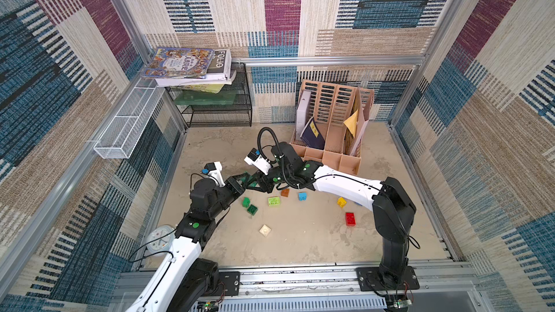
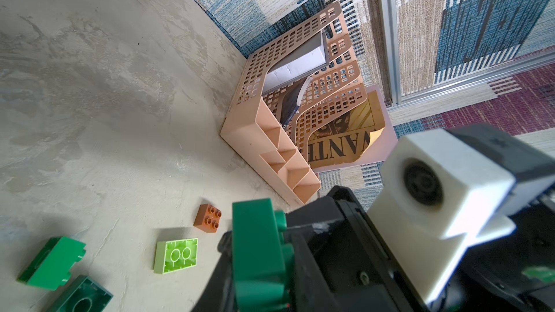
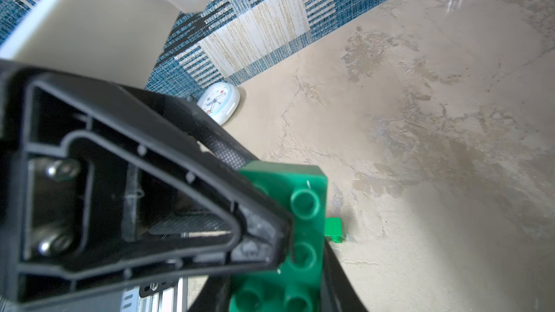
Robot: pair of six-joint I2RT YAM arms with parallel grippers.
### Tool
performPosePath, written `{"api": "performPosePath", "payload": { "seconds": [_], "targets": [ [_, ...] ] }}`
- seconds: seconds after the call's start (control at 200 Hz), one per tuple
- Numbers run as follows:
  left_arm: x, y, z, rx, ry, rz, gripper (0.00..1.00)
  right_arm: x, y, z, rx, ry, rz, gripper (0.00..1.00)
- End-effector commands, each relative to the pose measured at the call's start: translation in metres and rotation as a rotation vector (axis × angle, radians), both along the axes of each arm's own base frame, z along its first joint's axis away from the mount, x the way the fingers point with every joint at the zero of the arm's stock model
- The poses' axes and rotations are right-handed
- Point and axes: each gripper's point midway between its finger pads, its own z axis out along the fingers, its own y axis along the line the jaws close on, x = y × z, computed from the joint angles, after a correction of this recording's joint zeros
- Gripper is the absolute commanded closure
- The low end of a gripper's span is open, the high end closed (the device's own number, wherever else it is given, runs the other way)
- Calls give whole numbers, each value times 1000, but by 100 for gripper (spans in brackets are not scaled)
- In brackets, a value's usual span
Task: Assemble the number 1 with lego
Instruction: Pick up the lego brick from the center of the board, then place the lego brick at the center of the board.
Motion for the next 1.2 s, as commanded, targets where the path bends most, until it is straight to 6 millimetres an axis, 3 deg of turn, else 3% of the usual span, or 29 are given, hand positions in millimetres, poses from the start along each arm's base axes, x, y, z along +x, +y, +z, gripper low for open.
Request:
{"api": "performPosePath", "payload": {
  "seconds": [0.0, 0.1, 0.145, 0.23, 0.31, 0.426, 0.531, 0.811, 0.976, 1.057, 1.197],
  "targets": [
    [-2, -1, 6, 2, -34, -10, 56, 2, -8, 3, 14, -19, 9, 77],
    [-2, 8, 5, 20, -32, 36, 31, 6, -26, -1, 1, -43, -6, 79],
    [-3, 15, 2, 33, -19, 75, 24, 9, -37, -3, -13, -65, -16, 80],
    [-6, 34, -6, 65, 14, 178, 22, 9, -62, -17, -76, -122, -25, 80],
    [-13, 56, -26, 96, 91, 300, 22, 1, -89, -38, -178, -204, 3, 80],
    [-26, 77, -56, 109, 202, 418, 23, -28, -123, -76, -340, -322, 124, 80],
    [-34, 84, -78, 93, 272, 467, 24, -52, -143, -101, -426, -373, 203, 79],
    [-41, 89, -98, 107, 355, 497, 27, -77, -156, -164, -651, -361, 310, 79],
    [-43, 89, -99, 117, 367, 498, 27, -79, -152, -177, -676, -355, 328, 76],
    [-44, 90, -99, 122, 372, 499, 27, -79, -150, -181, -686, -351, 333, 69],
    [-45, 90, -99, 126, 375, 495, 27, -77, -149, -183, -693, -348, 325, 45]
  ]
}}
